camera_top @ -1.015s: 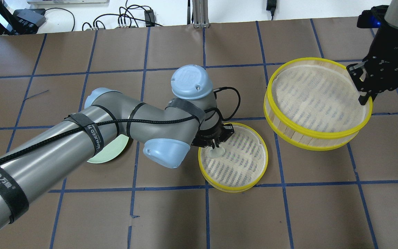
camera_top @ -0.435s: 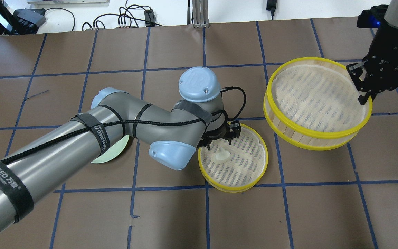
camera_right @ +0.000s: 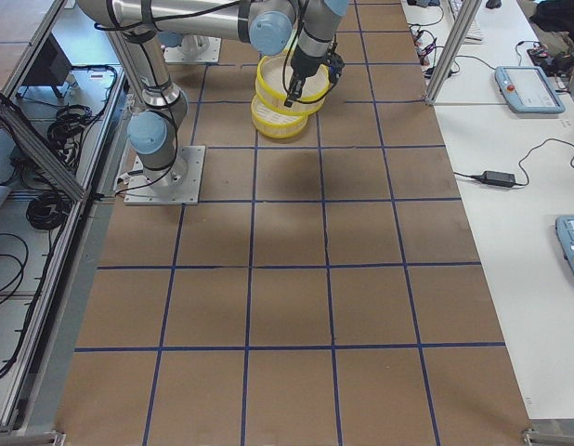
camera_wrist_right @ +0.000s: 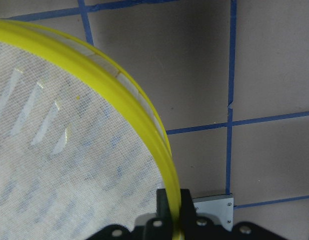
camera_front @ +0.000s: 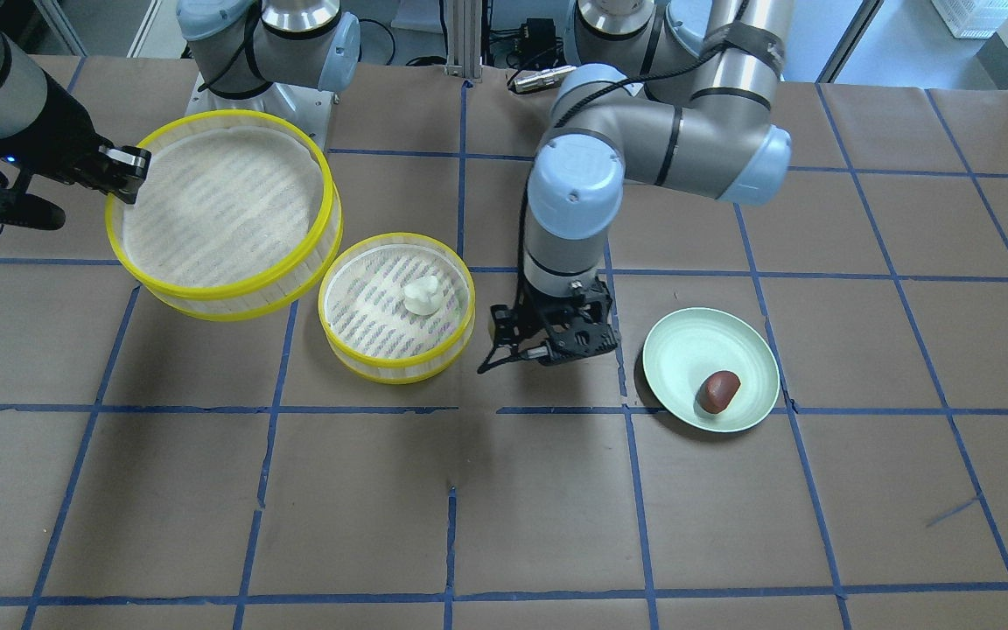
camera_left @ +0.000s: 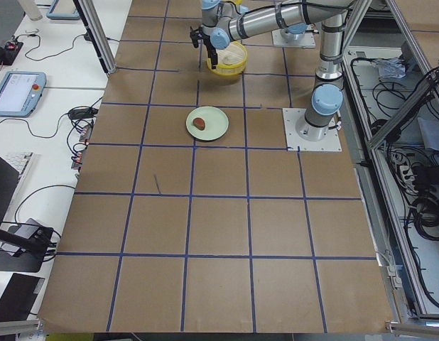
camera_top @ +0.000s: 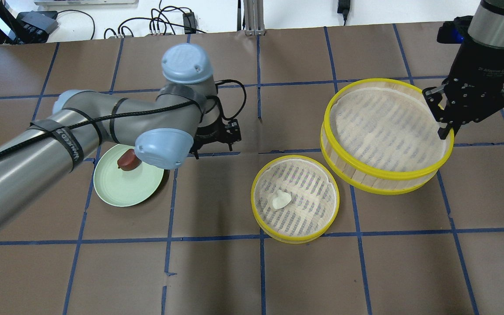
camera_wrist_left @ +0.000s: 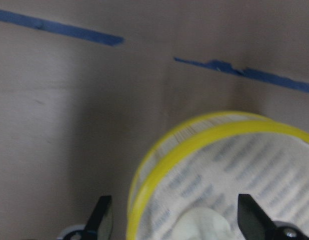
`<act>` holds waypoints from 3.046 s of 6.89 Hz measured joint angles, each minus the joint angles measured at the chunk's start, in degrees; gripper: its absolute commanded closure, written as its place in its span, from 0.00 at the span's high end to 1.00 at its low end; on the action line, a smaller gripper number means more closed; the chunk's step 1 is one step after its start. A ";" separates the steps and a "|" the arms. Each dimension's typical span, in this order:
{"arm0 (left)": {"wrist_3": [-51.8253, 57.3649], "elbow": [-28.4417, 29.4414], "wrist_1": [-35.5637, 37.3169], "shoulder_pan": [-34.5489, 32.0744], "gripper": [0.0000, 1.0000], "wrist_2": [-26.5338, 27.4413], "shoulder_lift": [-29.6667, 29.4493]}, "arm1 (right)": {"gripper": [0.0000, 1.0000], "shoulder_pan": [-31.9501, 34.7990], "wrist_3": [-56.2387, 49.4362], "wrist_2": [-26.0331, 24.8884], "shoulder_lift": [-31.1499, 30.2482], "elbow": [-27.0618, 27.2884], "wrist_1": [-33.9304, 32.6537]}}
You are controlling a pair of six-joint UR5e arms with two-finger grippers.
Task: Place buns in different layers of steamer
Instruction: 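Set the top tier back on the lower tier while the left gripper withdraws, then open the right gripper and raise it away from the stacked steamer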
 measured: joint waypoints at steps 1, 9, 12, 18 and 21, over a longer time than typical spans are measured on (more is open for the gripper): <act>7.91 -0.15 0.38 5.49 0.90 1.02 0.11 | 0.08 2.44 3.71 1.55 0.08 2.09 -1.78; 33.84 -2.36 7.89 21.02 0.91 0.95 -1.19 | 0.09 15.67 20.78 3.23 2.28 23.58 -29.19; 33.50 -2.34 7.99 21.06 0.92 0.88 -1.28 | 0.09 15.70 21.46 3.48 3.09 23.72 -29.23; 33.12 -2.30 7.95 21.03 0.92 0.70 -1.41 | 0.10 17.41 21.54 3.49 2.98 24.04 -29.10; 33.11 -2.34 7.98 21.03 0.92 0.67 -1.49 | 0.73 17.48 20.67 2.86 3.21 24.22 -29.13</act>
